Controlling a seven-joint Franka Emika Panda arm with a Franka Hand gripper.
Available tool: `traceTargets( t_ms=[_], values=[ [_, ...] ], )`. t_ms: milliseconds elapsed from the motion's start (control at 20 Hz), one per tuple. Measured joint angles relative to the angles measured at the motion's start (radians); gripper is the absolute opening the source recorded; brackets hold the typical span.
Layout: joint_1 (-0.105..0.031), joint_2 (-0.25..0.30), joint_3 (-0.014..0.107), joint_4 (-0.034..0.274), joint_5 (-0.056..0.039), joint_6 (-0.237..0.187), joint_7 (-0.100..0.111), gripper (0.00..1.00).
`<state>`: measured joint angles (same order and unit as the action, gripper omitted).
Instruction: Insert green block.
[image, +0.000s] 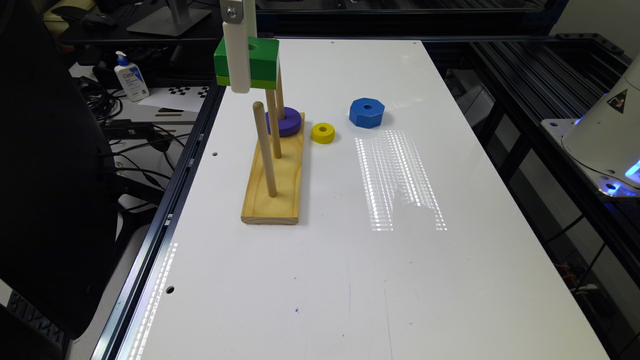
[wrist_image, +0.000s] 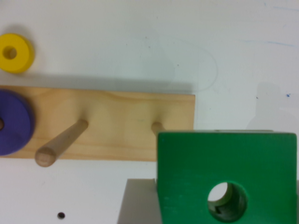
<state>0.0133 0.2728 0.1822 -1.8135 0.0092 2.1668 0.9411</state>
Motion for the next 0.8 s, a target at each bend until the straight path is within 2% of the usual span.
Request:
traceTargets(
  t_ms=[400,550,800],
  values=[
    [0.006,0.01,0.004,-0.001,-0.0001,0.002,0.006,0.0],
    [0.012,0.027,0.005,0.0,-0.0031,0.011,0.014,0.0],
    [0.013,0.03,0.005,0.0,-0.0063,0.01,0.018,0.0]
  ],
)
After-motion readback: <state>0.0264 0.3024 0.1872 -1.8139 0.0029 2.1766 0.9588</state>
